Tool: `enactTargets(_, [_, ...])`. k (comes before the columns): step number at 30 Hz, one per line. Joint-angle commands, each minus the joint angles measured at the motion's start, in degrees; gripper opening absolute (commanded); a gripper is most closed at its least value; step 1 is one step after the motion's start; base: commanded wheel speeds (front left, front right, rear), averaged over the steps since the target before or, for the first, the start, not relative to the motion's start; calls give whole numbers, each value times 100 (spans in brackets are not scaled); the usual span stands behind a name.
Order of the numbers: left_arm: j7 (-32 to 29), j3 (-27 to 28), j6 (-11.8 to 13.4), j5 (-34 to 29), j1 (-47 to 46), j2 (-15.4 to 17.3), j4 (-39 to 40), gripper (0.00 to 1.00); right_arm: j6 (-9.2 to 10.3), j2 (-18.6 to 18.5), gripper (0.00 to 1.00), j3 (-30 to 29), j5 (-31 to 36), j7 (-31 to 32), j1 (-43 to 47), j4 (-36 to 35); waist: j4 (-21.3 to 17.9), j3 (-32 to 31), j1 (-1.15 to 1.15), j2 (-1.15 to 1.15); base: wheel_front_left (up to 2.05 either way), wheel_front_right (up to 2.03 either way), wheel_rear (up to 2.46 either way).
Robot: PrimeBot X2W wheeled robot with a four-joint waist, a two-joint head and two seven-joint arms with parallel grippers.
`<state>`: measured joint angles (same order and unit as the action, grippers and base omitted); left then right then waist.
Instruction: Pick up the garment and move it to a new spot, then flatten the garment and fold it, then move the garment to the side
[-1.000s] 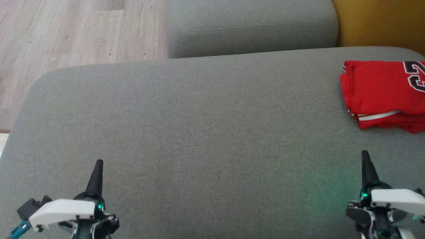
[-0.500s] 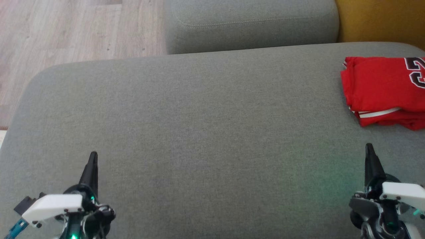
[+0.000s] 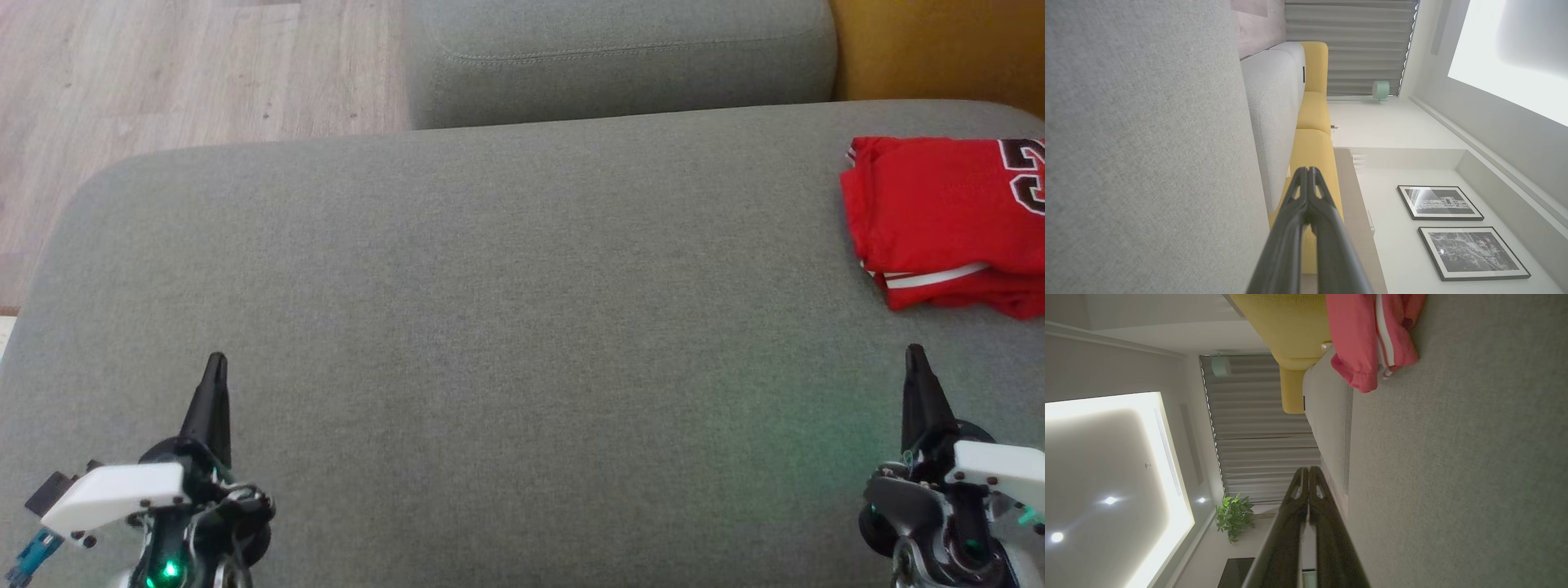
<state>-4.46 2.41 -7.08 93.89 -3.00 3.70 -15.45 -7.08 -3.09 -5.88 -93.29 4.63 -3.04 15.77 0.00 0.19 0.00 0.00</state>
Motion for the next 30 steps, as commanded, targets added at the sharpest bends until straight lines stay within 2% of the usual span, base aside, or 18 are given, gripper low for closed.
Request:
enactTargets(1, [-32, 198, -41, 6, -301, 72, 151, 0, -41, -101, 0, 105, -28, 50, -299, -185, 0, -1, 0, 0, 0, 0, 0])
enactTargets(30, [-84, 262, -41, -48, -306, 26, 147, 0, -41, -63, 0, 52, 17, 93, -304, -181, 0, -1, 0, 0, 0, 0, 0])
